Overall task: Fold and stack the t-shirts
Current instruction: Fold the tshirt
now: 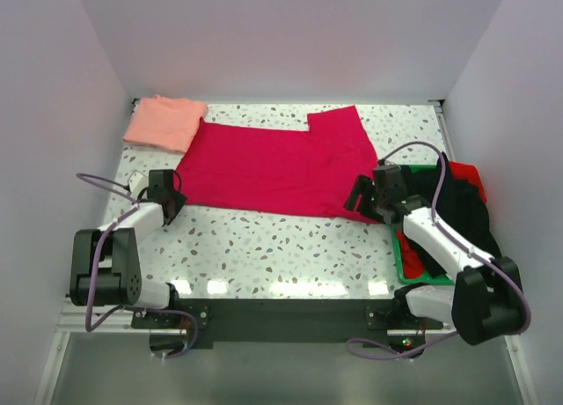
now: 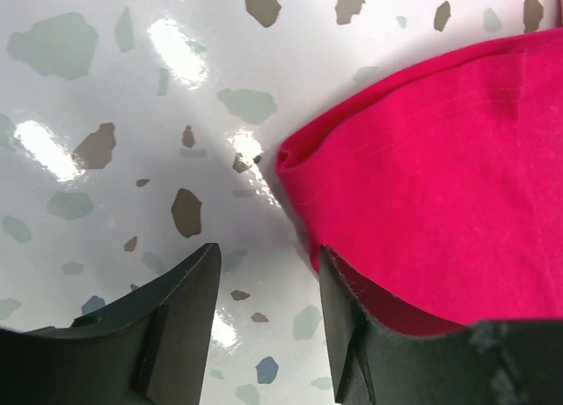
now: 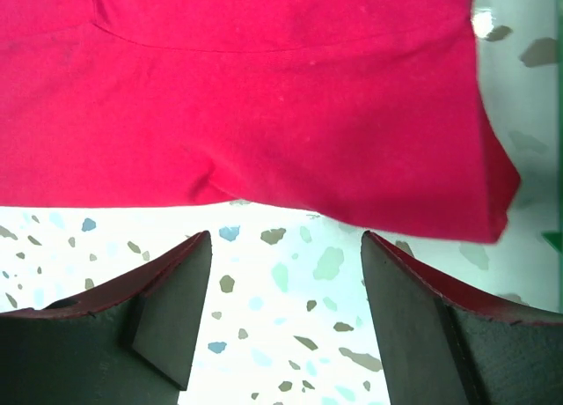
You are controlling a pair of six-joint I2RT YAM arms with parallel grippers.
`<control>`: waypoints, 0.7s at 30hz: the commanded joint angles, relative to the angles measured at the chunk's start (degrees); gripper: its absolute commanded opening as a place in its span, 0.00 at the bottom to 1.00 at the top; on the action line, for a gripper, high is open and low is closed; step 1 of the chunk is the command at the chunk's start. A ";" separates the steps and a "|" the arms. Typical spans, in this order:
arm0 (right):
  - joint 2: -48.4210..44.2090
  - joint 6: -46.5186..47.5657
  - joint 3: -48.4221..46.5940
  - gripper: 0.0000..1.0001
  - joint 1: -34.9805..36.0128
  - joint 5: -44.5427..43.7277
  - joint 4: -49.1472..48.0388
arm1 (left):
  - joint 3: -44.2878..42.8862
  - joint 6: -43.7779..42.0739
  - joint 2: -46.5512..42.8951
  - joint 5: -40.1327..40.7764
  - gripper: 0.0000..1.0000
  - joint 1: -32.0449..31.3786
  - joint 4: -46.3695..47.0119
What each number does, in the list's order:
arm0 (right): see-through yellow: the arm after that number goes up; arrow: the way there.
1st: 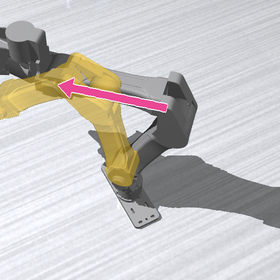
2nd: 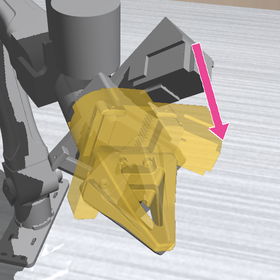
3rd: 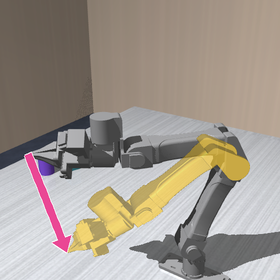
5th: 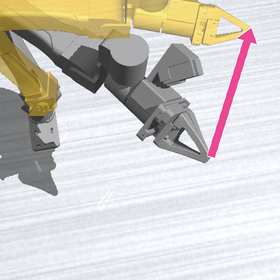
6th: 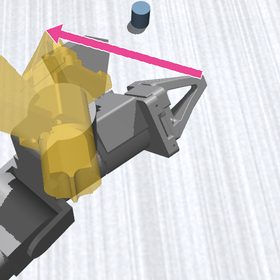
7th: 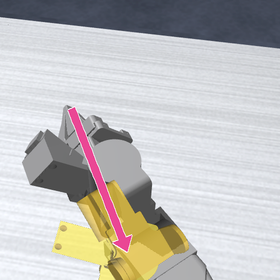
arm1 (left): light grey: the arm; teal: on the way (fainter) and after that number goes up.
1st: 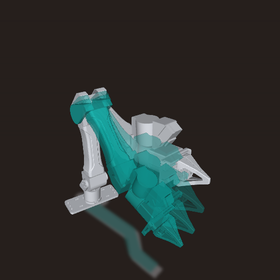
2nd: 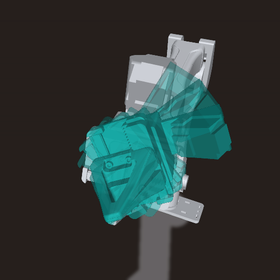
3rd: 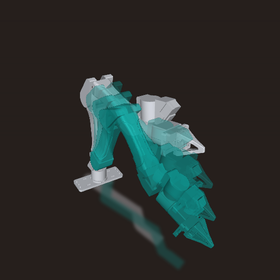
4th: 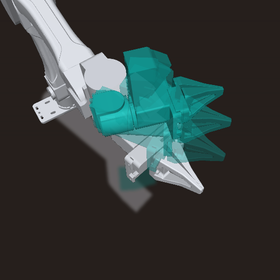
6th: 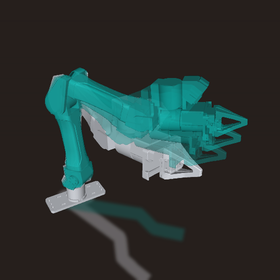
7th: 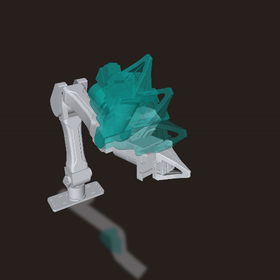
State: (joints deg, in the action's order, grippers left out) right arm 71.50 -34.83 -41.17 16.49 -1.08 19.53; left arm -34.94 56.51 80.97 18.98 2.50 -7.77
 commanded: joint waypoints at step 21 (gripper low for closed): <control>3.55 -6.39 3.38 0.72 -5.32 -10.61 1.13 | 1.80 0.53 5.34 -0.26 0.53 2.33 11.99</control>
State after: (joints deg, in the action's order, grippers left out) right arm 73.97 -40.53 -37.10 13.89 -10.50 21.82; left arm -34.17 56.55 84.84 19.49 4.29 2.98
